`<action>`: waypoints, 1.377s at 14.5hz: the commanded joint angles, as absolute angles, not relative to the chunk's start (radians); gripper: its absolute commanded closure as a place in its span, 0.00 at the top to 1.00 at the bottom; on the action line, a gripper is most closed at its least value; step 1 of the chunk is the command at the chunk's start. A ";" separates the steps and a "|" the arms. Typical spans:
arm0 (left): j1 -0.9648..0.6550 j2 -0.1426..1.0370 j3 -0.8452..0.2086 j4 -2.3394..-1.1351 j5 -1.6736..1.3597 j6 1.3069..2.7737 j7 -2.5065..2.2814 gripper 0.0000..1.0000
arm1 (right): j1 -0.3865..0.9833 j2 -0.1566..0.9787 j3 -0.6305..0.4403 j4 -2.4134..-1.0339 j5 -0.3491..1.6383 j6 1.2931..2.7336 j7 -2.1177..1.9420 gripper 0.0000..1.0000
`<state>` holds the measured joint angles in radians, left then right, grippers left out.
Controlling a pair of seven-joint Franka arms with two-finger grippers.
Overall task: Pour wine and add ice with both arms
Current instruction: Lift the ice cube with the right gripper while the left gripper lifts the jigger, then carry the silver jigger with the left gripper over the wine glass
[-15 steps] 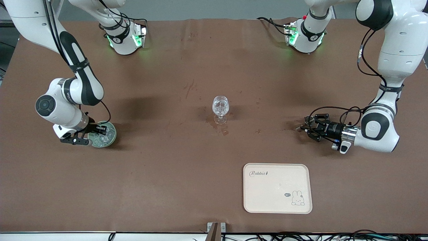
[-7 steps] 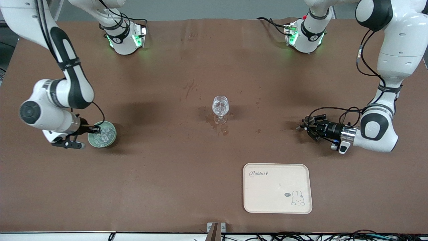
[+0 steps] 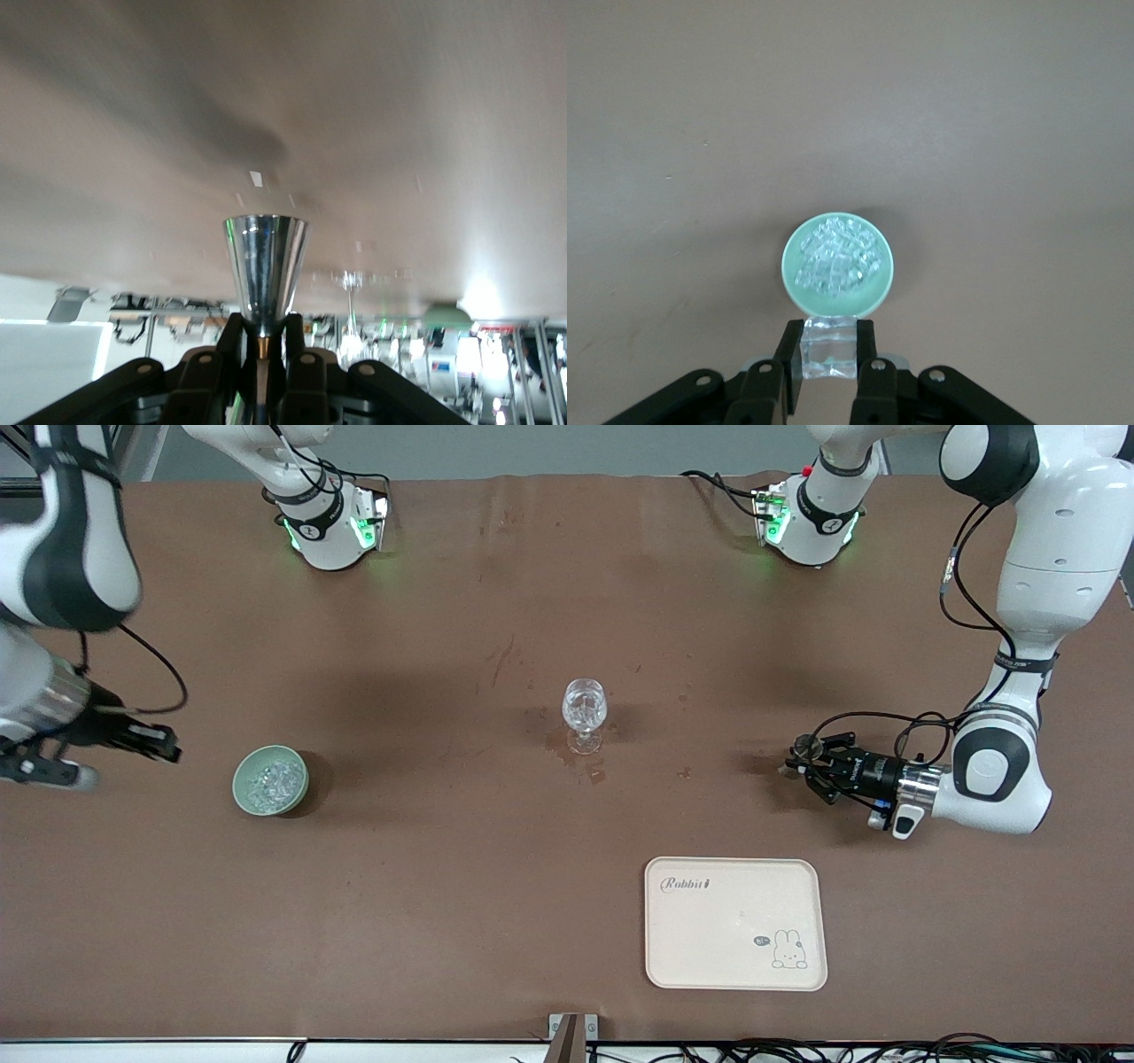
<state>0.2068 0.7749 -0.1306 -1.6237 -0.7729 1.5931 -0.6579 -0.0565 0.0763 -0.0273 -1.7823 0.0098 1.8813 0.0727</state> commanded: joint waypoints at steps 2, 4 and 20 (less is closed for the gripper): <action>0.198 0.714 -0.254 -1.582 -0.793 1.560 -0.779 0.00 | -0.087 0.057 -0.025 -1.539 0.002 1.594 0.086 0.00; 0.187 0.672 -0.316 -1.583 -0.793 1.584 -0.848 0.00 | -0.100 0.057 -0.026 -1.445 0.014 1.498 0.077 0.00; -0.213 0.453 -0.380 -1.585 -0.425 1.822 -1.481 0.00 | -0.106 0.043 -0.014 -1.388 0.006 1.416 0.078 0.00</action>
